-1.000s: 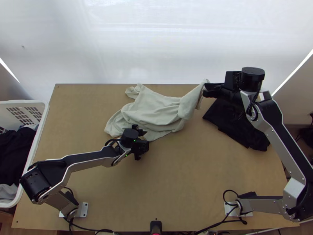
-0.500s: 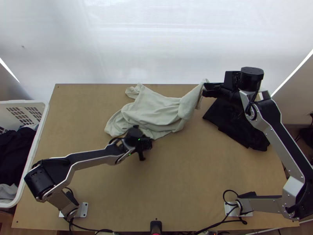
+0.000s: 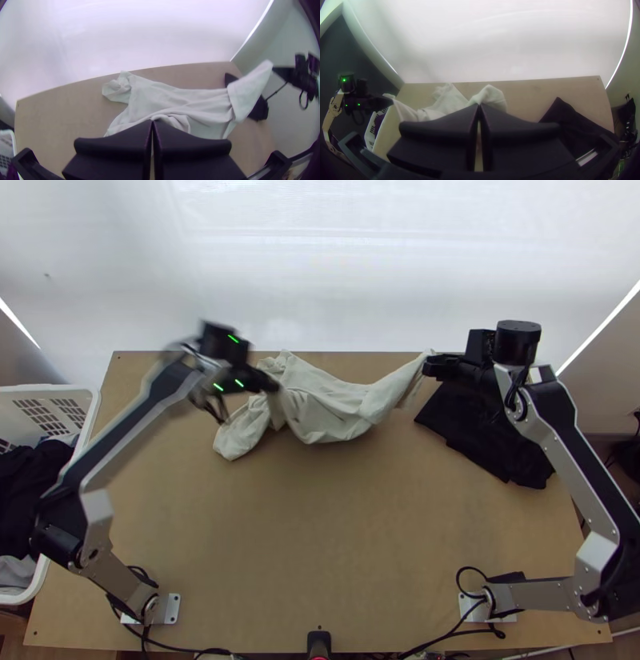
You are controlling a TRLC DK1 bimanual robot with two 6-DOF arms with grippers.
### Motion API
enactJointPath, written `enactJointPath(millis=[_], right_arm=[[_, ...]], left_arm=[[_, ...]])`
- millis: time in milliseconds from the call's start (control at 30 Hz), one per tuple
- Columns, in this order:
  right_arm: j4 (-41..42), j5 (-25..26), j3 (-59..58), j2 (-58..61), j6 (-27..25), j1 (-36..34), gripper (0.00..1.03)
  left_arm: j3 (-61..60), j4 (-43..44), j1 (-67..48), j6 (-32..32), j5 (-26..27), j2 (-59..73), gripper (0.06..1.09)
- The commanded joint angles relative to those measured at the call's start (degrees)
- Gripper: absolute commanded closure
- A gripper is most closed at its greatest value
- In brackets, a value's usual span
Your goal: Fold the t-shirt
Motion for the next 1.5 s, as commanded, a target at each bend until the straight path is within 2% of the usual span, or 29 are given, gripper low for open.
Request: enactJointPath(millis=[0,167,400,567,733,867,1000,1167,1333,1467], right_arm=[[-7.76,-0.39,6.09,4.61,1.94,-3.71,1.0],[-13.12,-0.75,13.47,7.25,1.85,-6.34,1.0],[-17.25,-0.57,27.8,9.36,-0.61,-7.05,1.0],[-17.25,-0.48,34.12,8.92,-6.32,-5.38,1.0],[-16.9,-0.57,33.51,-0.14,-9.57,-3.71,1.0],[-17.6,-0.57,30.78,-11.56,-11.77,-1.07,1.0],[-22.7,-0.57,31.31,-22.2,-12.04,0.78,1.0],[-32.01,-0.48,32.98,-31.51,-12.04,-0.54,1.0],[-41.51,-0.04,35.71,-36.08,-14.23,-0.63,1.0],[-45.2,-0.04,37.73,-36.7,-15.2,-0.37,1.0]], left_arm=[[11.96,-12.58,14.05,-16.81,12.76,0.06,1.05],[13.37,-14.95,21.69,-22.17,19.62,0.14,1.05],[22.07,-18.11,27.4,-20.85,20.32,-2.23,1.05],[27.78,-17.59,29.07,-17.16,19.27,-6.71,1.05],[28.49,-11.35,30.83,-16.89,15.14,-15.76,1.05],[28.14,-10.91,33.47,-16.72,14.7,-22.09,1.05],[24.18,-10.2,35.49,-16.98,14.7,-30.53,1.05],[15.3,-3.61,35.58,-17.51,14.7,-42.75,1.05],[9.15,-3.43,35.05,-18.21,14.87,-50.66,1.05],[4.76,-3.87,34.88,-18.83,14.96,-54.52,1.05]])
